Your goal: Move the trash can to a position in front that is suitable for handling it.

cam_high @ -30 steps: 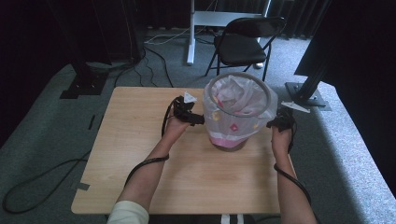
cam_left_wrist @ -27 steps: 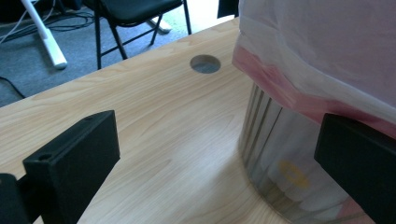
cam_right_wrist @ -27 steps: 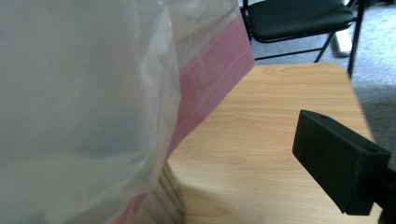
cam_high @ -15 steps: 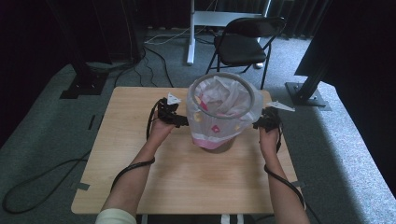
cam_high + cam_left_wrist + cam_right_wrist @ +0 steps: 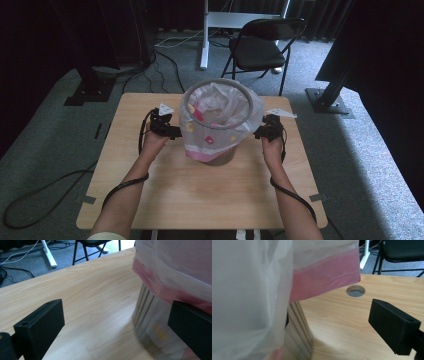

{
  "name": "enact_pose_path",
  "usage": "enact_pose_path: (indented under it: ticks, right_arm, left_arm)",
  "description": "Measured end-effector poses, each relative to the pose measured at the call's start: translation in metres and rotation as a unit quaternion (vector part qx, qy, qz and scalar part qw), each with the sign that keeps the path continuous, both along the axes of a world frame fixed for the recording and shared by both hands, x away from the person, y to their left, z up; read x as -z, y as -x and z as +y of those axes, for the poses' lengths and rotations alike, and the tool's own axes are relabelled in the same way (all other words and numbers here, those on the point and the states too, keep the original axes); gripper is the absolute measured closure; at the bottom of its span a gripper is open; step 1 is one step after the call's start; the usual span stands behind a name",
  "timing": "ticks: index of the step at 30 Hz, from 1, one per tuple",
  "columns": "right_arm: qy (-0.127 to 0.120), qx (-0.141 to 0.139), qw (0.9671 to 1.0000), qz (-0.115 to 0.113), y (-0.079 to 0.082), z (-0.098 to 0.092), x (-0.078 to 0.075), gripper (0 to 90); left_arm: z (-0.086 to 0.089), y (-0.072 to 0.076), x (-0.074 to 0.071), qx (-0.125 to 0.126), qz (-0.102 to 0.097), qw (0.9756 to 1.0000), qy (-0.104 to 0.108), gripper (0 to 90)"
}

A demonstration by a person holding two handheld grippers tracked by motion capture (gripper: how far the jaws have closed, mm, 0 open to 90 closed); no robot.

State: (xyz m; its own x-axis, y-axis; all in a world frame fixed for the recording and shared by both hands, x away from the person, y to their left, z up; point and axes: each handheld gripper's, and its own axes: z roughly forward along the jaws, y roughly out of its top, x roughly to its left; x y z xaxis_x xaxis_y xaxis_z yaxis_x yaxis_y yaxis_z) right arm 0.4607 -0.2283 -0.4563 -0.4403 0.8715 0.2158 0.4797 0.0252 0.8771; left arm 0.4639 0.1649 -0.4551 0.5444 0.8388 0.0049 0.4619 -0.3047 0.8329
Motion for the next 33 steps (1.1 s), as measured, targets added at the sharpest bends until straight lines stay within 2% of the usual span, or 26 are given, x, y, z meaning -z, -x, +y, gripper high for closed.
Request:
enact_pose_path:
  ticks: [12,18,21,25,29,33]
  right_arm:
    - [0.011,-0.037,0.9993,-0.001,0.001,0.036,-0.002,15.7]
    - [0.01,-0.053,0.9985,-0.001,0.003,0.047,-0.002,15.7]
    - [0.012,-0.059,0.9982,-0.001,0.002,0.048,-0.002,12.3]
    - [-0.007,-0.054,0.9985,0.003,-0.002,0.046,-0.001,12.3]
    - [-0.006,-0.051,0.9987,0.004,-0.011,0.049,-0.005,12.4]
    - [-0.017,-0.05,0.9986,0.008,-0.022,0.05,-0.01,12.4]
  left_arm:
    - [0.034,0.013,-0.002,-0.025,-0.006,0.9996,-0.014,1.6]
    - [0.046,0.017,-0.001,-0.03,-0.001,0.9995,-0.009,1.6]
    - [0.048,0.017,-0.001,-0.028,-0.001,0.9996,-0.007,1.4]
    - [0.048,0.013,-0.001,-0.038,-0.003,0.9993,-0.001,1.4]
    - [0.046,0.007,0.002,-0.038,0.001,0.9993,-0.001,1.4]
    - [0.046,0.002,0.005,-0.04,0.004,0.9992,0.003,1.4]
